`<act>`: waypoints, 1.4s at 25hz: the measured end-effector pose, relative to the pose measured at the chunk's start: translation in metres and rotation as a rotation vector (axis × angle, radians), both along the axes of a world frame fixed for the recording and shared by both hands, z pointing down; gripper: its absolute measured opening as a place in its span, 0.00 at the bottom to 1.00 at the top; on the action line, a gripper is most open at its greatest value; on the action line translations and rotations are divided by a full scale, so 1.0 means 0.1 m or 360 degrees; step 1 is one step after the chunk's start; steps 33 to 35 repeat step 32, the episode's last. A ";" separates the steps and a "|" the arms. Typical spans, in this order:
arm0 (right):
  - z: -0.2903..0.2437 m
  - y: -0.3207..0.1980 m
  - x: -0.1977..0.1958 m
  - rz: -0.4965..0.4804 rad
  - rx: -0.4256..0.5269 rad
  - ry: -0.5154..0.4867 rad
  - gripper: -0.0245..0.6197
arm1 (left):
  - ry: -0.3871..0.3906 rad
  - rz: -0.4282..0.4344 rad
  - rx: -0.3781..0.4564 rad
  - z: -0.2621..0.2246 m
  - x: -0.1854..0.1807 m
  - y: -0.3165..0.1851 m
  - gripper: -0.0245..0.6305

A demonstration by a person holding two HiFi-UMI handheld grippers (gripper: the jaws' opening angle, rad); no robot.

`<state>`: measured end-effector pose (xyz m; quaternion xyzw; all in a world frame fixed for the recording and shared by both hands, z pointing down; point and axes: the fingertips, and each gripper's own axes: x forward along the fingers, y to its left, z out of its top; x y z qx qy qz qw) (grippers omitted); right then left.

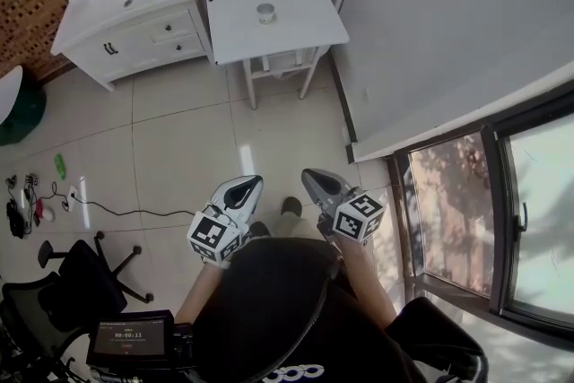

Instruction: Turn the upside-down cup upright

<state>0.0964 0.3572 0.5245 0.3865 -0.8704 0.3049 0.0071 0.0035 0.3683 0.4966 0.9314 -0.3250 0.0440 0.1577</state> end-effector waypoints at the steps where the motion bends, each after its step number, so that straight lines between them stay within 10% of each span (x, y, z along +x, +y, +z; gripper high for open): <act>1: -0.01 0.06 -0.01 0.0012 -0.0009 0.0003 0.03 | 0.0006 0.0001 -0.0006 -0.01 -0.03 0.06 0.06; 35: 0.04 0.43 -0.10 0.0004 -0.0028 0.0108 0.03 | -0.0011 0.0065 -0.0059 0.12 -0.04 0.44 0.06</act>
